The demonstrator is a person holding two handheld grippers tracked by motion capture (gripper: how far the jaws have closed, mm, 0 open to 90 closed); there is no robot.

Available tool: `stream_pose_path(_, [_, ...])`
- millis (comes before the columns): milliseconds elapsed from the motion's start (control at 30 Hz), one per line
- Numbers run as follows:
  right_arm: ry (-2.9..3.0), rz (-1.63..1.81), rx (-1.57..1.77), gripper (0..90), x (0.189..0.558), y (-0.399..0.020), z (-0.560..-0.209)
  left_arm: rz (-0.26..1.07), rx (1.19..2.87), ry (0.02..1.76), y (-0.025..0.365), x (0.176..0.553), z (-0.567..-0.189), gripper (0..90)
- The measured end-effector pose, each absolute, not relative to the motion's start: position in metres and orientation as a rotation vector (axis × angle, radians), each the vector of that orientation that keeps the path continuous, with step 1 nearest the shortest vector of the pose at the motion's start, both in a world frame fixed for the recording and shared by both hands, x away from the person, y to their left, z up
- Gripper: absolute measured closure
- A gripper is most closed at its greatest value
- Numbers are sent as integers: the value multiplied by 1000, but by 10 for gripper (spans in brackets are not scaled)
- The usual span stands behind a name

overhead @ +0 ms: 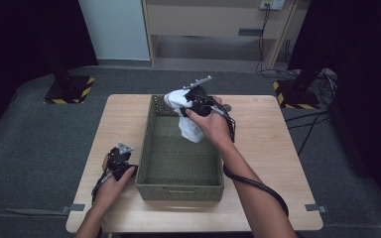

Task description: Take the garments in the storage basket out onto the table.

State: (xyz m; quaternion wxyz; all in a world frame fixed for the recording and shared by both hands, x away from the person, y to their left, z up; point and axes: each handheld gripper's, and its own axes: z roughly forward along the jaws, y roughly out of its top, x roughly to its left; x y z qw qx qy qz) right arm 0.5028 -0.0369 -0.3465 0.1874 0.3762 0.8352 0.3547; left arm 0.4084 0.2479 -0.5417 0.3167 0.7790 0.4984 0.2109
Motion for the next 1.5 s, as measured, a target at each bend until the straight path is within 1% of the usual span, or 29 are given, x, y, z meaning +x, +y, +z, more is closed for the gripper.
stream_pose_path(900, [2313,1037,1044,538,489,-68,-330,557,2048,1312,248,408,-542,0])
stream_pose_path(1500, [2247,1044,1114,538,488,-116,-326,557,2048,1312,248,408,-542,0])
